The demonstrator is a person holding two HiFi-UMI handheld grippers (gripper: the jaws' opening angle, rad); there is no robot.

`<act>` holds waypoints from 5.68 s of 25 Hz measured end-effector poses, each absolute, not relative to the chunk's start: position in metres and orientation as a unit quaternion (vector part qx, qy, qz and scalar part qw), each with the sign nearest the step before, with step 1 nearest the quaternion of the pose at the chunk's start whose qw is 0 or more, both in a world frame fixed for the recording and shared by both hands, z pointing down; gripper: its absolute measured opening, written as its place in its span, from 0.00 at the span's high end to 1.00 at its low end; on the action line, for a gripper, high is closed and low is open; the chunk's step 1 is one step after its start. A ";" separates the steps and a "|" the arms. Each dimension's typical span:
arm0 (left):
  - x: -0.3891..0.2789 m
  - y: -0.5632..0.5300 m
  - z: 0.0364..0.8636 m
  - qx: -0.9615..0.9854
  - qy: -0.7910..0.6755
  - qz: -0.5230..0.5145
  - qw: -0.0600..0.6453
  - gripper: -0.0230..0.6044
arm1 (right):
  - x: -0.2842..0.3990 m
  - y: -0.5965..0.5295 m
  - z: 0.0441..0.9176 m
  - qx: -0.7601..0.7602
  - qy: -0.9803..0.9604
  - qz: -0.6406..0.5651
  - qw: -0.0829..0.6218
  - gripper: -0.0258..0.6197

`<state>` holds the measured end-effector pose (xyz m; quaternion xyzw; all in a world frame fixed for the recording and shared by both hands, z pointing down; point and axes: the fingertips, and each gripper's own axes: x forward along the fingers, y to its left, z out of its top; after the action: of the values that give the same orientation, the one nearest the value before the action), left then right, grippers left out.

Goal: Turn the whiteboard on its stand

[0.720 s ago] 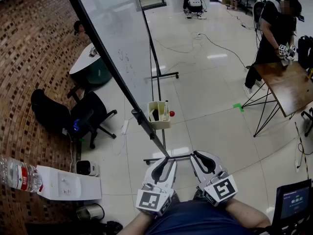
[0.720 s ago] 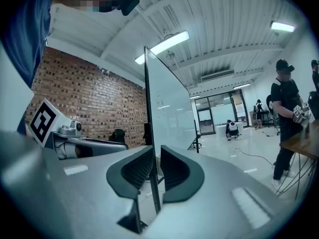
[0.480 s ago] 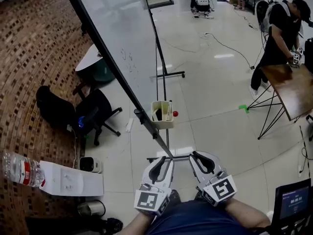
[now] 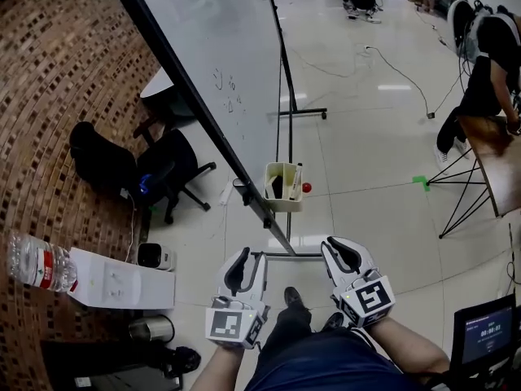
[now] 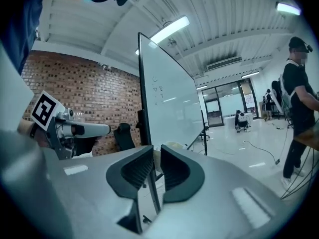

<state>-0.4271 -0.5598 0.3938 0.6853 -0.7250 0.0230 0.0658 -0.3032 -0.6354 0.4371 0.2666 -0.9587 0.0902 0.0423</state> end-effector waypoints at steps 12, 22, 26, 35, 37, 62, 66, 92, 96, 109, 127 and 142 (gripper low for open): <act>-0.480 -0.657 0.439 0.776 -0.625 0.055 0.066 0.42 | -0.384 -0.701 0.509 0.234 -0.954 0.097 0.163 0.56; -0.467 -0.688 0.454 0.787 -0.611 0.070 0.055 0.45 | -0.406 -0.722 0.550 0.259 -0.936 0.096 0.220 0.50; -0.465 -0.690 0.459 0.770 -0.633 0.040 0.075 0.61 | -0.414 -0.721 0.554 0.249 -0.939 0.096 0.218 0.50; -0.470 -0.680 0.454 0.716 -0.691 0.045 0.093 0.68 | -0.404 -0.708 0.544 0.229 -0.948 0.102 0.194 0.58; -0.467 -0.675 0.454 0.713 -0.693 0.046 0.094 0.68 | -0.397 -0.701 0.532 0.227 -0.952 0.097 0.179 0.58; -0.392 -0.569 0.472 0.778 -0.614 0.092 0.098 0.65 | -0.397 -0.535 0.522 0.156 -0.970 -0.007 0.186 0.70; -0.379 -0.548 0.470 0.812 -0.569 0.104 0.074 0.62 | -0.395 -0.514 0.516 0.185 -0.967 -0.005 0.173 0.73; -0.326 -0.432 0.470 0.775 -0.613 0.104 0.112 0.66 | -0.340 -0.401 0.518 0.177 -0.972 0.022 0.153 0.74; -0.314 -0.421 0.472 0.776 -0.614 0.095 0.109 0.66 | -0.328 -0.390 0.522 0.180 -0.972 0.034 0.150 0.74; -0.254 -0.355 0.489 0.833 -0.537 0.105 0.083 0.71 | -0.266 -0.342 0.518 0.214 -0.964 0.044 0.151 0.74; -0.231 -0.291 0.496 0.819 -0.556 0.120 0.080 0.70 | -0.241 -0.272 0.521 0.214 -0.966 0.036 0.142 0.74; -0.164 -0.210 0.486 0.823 -0.554 0.097 0.086 0.70 | -0.176 -0.194 0.521 0.208 -0.968 0.032 0.135 0.74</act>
<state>-0.1643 -0.2097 0.4864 0.8227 -0.5536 0.0969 0.0858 -0.1759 -0.1943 0.5213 0.2085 -0.9681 0.0320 0.1349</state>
